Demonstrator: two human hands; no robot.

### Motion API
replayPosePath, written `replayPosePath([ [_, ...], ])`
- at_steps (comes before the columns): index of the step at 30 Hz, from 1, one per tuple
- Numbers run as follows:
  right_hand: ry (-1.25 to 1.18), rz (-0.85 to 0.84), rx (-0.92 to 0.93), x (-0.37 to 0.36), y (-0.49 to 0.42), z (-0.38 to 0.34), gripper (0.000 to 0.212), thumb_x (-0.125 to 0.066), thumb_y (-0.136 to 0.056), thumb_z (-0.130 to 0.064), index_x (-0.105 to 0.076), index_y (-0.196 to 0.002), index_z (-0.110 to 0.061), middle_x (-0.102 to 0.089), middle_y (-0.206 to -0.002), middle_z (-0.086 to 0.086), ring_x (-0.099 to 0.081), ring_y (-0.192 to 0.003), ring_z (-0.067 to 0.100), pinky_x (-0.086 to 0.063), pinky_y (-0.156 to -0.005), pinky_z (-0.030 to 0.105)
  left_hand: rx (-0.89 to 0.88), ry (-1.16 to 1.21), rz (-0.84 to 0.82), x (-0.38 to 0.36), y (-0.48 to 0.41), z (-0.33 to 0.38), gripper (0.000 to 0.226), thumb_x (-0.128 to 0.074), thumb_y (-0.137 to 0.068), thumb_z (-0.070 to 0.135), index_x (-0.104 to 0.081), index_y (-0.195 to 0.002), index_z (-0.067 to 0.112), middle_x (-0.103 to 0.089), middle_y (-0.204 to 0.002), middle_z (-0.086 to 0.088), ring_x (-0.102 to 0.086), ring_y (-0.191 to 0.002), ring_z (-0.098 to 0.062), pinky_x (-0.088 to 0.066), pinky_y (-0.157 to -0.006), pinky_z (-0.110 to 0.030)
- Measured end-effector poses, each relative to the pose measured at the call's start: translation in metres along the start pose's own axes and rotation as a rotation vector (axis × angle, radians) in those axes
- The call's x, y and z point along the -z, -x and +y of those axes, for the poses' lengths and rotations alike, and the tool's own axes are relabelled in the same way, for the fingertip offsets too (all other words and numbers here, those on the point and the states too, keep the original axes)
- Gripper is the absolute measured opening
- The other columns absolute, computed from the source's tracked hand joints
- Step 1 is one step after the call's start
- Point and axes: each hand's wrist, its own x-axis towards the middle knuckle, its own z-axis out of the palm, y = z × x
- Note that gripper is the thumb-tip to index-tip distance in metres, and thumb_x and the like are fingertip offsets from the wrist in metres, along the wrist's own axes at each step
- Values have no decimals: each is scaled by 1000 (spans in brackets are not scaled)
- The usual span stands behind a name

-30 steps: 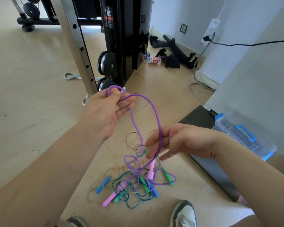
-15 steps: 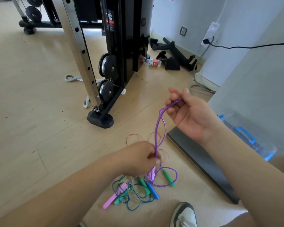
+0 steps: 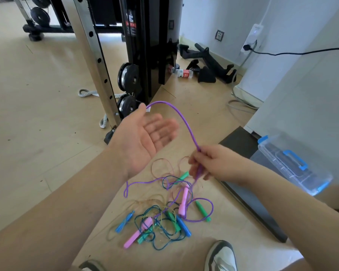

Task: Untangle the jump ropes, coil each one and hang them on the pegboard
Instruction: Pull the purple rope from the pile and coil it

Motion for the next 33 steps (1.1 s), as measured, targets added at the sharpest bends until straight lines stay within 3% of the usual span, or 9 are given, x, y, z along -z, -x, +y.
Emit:
replayPosePath([
  [5, -771, 178, 166, 4, 2, -35, 30, -38, -113, -26, -59, -111, -4, -71, -76, 15, -71, -69, 31, -63, -67, 42, 83, -1340, -284, 17, 8, -40, 42, -64, -74, 12, -72, -114, 22, -74, -114, -8, -69, -111, -18, -54, -103, -41],
  [10, -1164, 194, 63, 14, -6, -39, 45, -39, -111, -39, -55, -131, -2, -74, -87, 12, -74, -72, 25, -63, -63, 35, -89, -1878, -198, 30, 5, -53, 21, -51, -101, 32, -68, -96, 20, -71, -95, -1, -67, -92, -26, -56, -87, -40],
  [12, -1103, 132, 20, 16, -10, -31, 60, -43, -103, -56, -55, -129, -3, -77, -111, 15, -76, -95, 26, -64, -81, 41, -201, -1722, -52, 28, 3, -46, 25, -49, -104, 28, -67, -91, 15, -74, -86, -7, -71, -85, -29, -58, -82, -44],
  [15, -660, -131, 36, 9, -6, -15, 57, -64, -89, -60, -64, -127, -17, -77, -120, 3, -71, -116, 14, -53, -102, 44, -168, -1010, 40, 9, 11, -35, 28, -49, -107, 21, -66, -92, 5, -78, -79, -14, -77, -72, -28, -65, -76, -42],
  [19, -108, -317, 100, -5, 1, 2, 37, -67, -90, -29, -66, -128, -26, -73, -125, -4, -68, -119, 10, -51, -108, 39, -168, -482, 9, -6, 13, -17, 33, -48, -108, 28, -64, -90, 5, -73, -71, -12, -70, -58, -19, -60, -58, -28],
  [24, -240, -135, 88, -13, 0, -12, 16, -52, -106, -13, -67, -110, -18, -79, -107, 6, -77, -100, 23, -61, -90, 43, -81, -75, -7, -2, 6, -2, 34, -49, -107, 35, -65, -102, 6, -75, -85, -11, -73, -71, -20, -61, -63, -29],
  [26, -426, 88, 146, -10, 1, -23, 16, -51, -107, -10, -66, -105, -13, -79, -96, 14, -77, -83, 27, -62, -81, 46, -34, -190, -1, 1, 3, -5, 30, -54, -105, 29, -63, -115, 2, -77, -97, -19, -75, -83, -26, -62, -70, -33],
  [29, -710, 282, 207, 1, 4, -38, 14, -52, -108, -13, -65, -106, -10, -75, -89, 17, -72, -70, 27, -63, -73, 43, -5, -804, -81, 14, 5, -18, 32, -68, -86, 5, -67, -118, 7, -75, -107, -21, -71, -90, -23, -59, -85, -40],
  [33, -1015, 243, 170, 4, 5, -48, 15, -51, -108, -19, -61, -109, -8, -75, -87, 13, -70, -70, 28, -64, -70, 40, 17, -1398, -273, 22, 18, -37, 16, -65, -91, 31, -74, -100, 20, -75, -95, 3, -68, -87, -16, -56, -95, -45],
])
